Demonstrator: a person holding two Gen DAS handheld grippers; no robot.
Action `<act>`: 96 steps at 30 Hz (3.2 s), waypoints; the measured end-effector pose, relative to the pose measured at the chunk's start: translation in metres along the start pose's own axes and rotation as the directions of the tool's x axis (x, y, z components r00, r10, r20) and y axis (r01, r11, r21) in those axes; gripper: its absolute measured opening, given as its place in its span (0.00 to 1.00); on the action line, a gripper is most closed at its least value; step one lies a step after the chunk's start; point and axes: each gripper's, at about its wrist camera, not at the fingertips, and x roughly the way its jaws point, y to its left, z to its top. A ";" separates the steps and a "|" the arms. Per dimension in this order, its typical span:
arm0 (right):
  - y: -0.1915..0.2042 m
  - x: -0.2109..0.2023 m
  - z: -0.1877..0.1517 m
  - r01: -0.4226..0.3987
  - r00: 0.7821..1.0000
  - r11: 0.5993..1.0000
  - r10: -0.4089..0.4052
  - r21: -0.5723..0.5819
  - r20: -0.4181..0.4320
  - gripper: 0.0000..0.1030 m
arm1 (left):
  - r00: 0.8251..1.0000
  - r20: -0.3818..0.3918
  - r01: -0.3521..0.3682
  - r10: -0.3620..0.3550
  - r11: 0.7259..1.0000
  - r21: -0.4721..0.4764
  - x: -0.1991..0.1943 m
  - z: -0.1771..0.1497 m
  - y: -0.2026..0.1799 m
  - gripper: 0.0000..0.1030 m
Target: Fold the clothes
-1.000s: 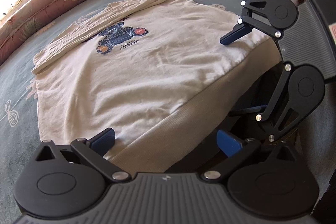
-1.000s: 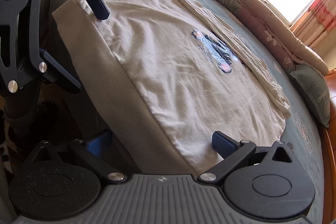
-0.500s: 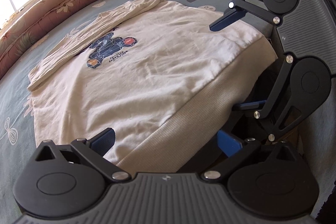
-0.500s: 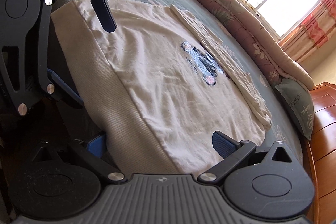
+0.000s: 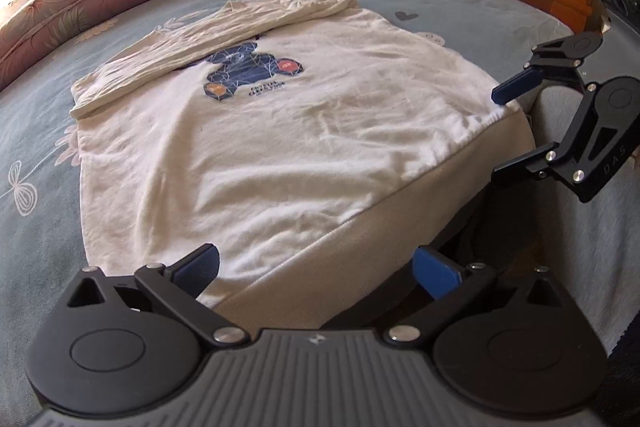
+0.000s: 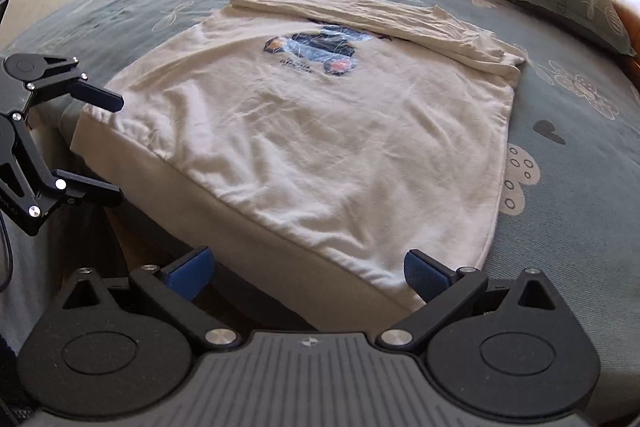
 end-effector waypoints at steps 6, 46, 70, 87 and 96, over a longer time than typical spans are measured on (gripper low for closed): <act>0.014 -0.001 0.005 0.038 0.999 0.995 -0.035 -0.092 0.031 1.00 | 0.998 0.003 -0.069 0.070 0.983 0.167 0.009 0.000 -0.021 0.99; 0.046 -0.005 0.007 0.367 0.925 0.779 -0.247 -0.508 0.291 1.00 | 0.980 0.159 -0.188 0.122 0.837 0.514 0.042 0.036 -0.065 0.99; 0.063 0.018 0.017 0.493 0.857 0.754 -0.335 -0.435 0.390 1.00 | 0.952 0.228 -0.291 0.203 0.831 0.474 0.049 0.029 -0.062 0.99; 0.049 0.032 0.010 0.460 0.882 0.784 -0.346 -0.417 0.321 1.00 | 0.851 0.266 -0.517 0.453 0.633 0.576 0.042 -0.005 -0.025 0.99; 0.051 0.041 0.004 0.528 0.847 0.717 -0.411 -0.455 0.336 1.00 | 0.811 0.347 -0.572 0.471 0.512 0.641 0.054 -0.010 -0.038 0.99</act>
